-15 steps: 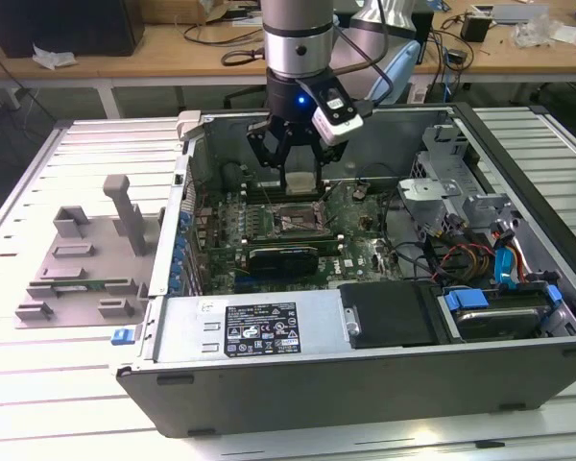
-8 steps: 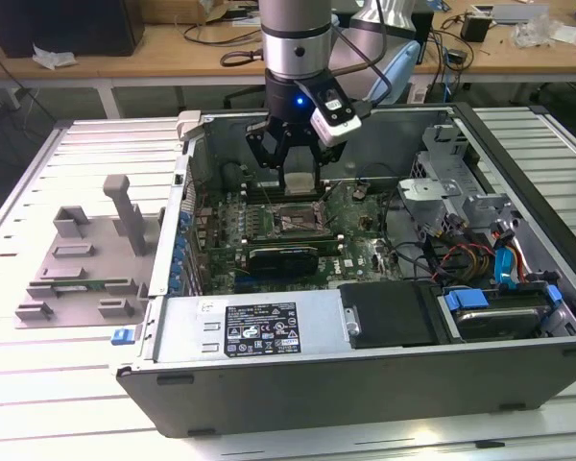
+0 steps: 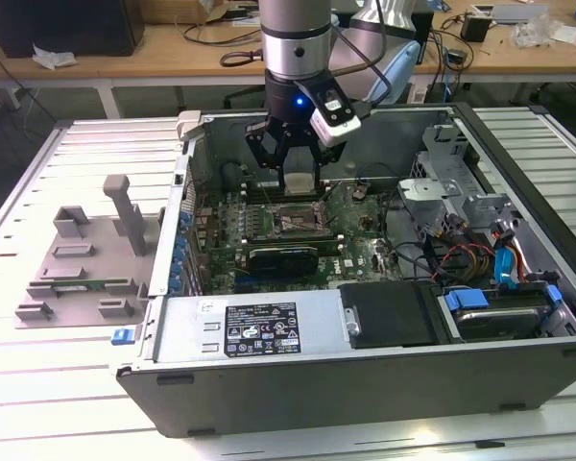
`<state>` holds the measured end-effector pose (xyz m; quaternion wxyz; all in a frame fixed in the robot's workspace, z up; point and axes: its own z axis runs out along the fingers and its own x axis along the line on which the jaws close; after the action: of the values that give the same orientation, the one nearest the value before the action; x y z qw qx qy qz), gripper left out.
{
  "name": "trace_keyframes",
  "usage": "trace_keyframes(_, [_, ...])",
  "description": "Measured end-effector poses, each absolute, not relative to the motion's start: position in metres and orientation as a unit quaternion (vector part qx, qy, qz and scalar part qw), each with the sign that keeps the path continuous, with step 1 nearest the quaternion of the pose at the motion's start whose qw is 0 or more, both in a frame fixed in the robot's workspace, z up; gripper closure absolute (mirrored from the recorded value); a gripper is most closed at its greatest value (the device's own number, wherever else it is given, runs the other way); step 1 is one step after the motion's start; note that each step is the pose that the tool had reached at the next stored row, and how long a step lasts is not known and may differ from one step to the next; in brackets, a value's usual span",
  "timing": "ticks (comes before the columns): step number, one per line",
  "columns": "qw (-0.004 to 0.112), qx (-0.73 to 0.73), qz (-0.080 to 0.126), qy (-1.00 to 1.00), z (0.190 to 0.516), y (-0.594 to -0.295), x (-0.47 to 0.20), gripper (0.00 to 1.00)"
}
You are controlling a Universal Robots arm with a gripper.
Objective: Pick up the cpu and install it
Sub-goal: 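Place the cpu into insertion slot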
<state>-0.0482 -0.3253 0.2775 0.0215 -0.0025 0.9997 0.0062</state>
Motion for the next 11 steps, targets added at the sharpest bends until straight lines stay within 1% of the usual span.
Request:
trace_keyframes(5, [0.022,0.005,0.006,1.000,0.2773,-0.3253,-0.0482,0.46])
trace_keyframes(11, [0.022,0.074,0.005,0.997,0.2773,-0.3253,-0.0482,0.46])
